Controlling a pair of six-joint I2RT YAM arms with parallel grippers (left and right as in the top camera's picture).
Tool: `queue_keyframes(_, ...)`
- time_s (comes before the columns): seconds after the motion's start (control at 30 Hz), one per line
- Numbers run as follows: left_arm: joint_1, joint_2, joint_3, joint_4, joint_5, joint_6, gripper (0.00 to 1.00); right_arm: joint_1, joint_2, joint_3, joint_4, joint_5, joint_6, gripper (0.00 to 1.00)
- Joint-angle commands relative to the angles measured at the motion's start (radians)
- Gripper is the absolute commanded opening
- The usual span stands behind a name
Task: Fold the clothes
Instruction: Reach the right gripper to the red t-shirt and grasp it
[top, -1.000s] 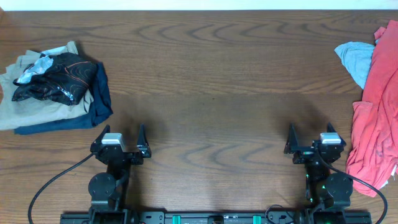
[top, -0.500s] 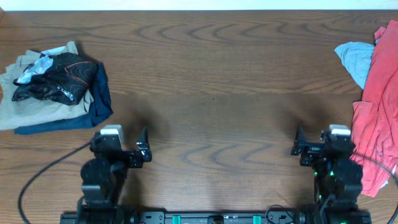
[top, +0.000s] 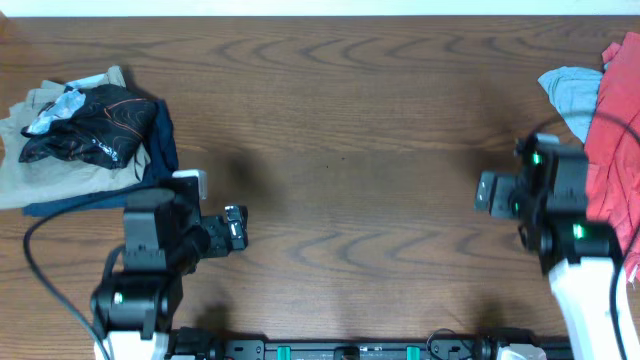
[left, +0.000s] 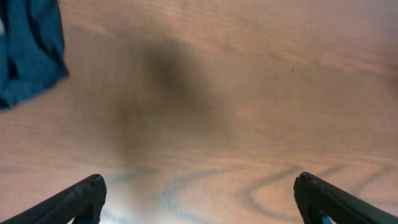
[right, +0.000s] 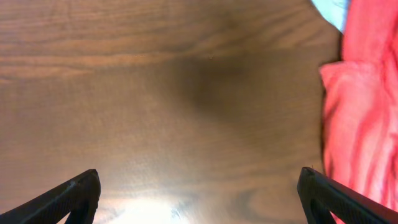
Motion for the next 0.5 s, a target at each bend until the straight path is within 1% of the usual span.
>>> queue_keyframes(0.0,0.006,0.071,0.05,-0.037,0.024,-0.009,0.98,-0.01,0.094,0.059,0.0,0.006,-0.009,0.99)
queue_keyframes(0.07,0.006,0.1,0.049,-0.044,0.024,-0.009,0.98,-0.019,0.144,0.059,0.027,0.09,0.001,0.99)
queue_keyframes(0.2,0.006,0.141,0.049,-0.053,0.024,-0.01,0.98,-0.092,0.247,0.059,0.08,0.291,0.111,0.98)
queue_keyframes(0.3,0.006,0.155,0.049,-0.056,0.024,-0.01,0.98,-0.172,0.32,0.059,0.123,0.307,0.14,0.87)
queue_keyframes(0.37,0.006,0.161,0.049,-0.056,0.024,-0.01,0.98,-0.225,0.373,0.059,0.142,0.305,0.191,0.78)
queue_keyframes(0.4,0.006,0.163,0.049,-0.055,0.024,-0.01,0.98,-0.25,0.401,0.059,0.15,0.305,0.215,0.75)
queue_keyframes(0.47,0.006,0.164,0.049,-0.055,0.024,-0.01,0.97,-0.29,0.45,0.059,0.174,0.304,0.236,0.72)
